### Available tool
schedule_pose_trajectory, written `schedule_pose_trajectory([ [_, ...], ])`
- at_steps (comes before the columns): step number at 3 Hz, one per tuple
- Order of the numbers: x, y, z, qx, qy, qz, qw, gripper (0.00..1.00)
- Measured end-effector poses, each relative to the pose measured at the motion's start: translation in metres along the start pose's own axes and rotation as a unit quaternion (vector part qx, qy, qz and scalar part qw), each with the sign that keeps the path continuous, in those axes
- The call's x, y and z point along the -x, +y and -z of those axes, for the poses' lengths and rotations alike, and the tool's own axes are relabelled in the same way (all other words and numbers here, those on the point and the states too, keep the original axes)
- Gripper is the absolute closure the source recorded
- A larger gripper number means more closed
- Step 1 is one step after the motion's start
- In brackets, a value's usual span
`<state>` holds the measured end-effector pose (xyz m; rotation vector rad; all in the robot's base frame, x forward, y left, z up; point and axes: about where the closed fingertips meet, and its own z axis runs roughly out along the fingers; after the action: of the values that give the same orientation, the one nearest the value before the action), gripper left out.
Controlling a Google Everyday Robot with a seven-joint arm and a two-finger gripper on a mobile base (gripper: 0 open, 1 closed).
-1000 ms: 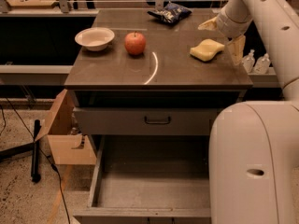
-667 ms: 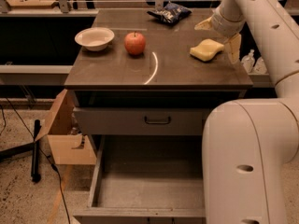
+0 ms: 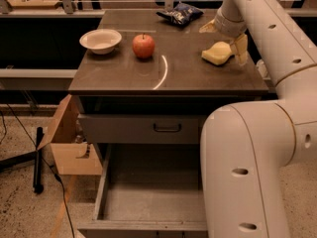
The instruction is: Place sponge into middle drawer
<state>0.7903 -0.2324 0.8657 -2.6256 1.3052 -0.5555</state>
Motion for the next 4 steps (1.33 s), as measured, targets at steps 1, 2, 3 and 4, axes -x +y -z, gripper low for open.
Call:
schedule_pose_trajectory([
  [1, 0.004, -0.007, -0.007, 0.015, 0.01, 0.008, 0.9998, 0.0],
  [2, 0.004, -0.006, -0.018, 0.033, 0.017, 0.004, 0.9993, 0.0],
  [3, 0.001, 0.002, -0.027, 0.056, 0.026, -0.002, 0.9981, 0.14],
  [4, -0.001, 0.008, -0.034, 0.074, 0.033, -0.007, 0.9967, 0.38],
])
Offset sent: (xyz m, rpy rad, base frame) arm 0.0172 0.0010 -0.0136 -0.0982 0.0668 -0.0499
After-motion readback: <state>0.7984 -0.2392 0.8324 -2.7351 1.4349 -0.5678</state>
